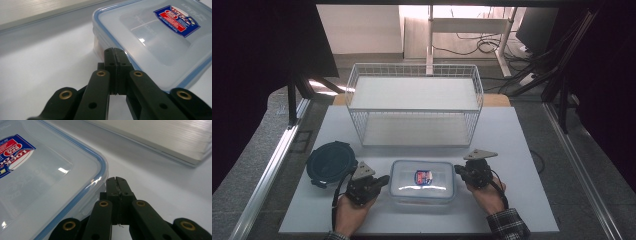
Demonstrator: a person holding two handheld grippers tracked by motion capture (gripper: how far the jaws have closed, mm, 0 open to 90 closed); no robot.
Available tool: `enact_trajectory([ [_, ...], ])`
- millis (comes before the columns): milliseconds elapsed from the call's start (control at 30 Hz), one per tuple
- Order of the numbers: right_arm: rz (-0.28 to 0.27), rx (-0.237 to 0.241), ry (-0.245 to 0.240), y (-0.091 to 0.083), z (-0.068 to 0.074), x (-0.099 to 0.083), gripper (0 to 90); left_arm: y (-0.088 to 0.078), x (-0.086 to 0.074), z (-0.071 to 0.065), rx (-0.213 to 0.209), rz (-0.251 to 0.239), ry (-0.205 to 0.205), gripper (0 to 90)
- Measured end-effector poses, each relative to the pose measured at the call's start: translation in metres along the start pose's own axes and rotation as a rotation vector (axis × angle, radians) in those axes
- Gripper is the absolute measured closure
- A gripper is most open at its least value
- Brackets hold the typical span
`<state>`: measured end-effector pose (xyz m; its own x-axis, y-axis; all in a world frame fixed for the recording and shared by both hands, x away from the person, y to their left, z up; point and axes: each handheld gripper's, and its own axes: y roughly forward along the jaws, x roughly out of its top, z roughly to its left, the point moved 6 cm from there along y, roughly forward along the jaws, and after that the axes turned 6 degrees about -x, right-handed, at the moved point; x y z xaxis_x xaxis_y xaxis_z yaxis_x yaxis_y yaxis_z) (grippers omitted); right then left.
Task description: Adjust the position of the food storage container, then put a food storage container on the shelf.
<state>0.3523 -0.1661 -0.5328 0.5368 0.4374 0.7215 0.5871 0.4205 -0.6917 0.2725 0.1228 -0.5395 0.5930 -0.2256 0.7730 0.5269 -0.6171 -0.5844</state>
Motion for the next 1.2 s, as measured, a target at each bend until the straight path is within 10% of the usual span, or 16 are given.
enact_trajectory([
  [333, -0.004, -0.032, -0.102, -0.009, 0.006, -0.002, 81.2, -0.016, -0.011, 0.003, 0.040, -0.002, 0.048, 85.1],
  [700, -0.109, -0.001, -0.024, -0.044, -0.002, -0.017, 44.2, -0.037, -0.025, 0.011, 0.004, -0.072, 0.029, 41.8],
  [833, -0.139, 0.023, -0.035, -0.052, 0.004, -0.027, 19.3, -0.041, -0.030, 0.007, -0.075, -0.092, 0.032, 11.0],
  [1200, -0.117, 0.078, -0.073, -0.053, 0.015, -0.040, 5.1, -0.035, -0.038, 0.003, -0.047, -0.068, 0.113, 3.8],
])
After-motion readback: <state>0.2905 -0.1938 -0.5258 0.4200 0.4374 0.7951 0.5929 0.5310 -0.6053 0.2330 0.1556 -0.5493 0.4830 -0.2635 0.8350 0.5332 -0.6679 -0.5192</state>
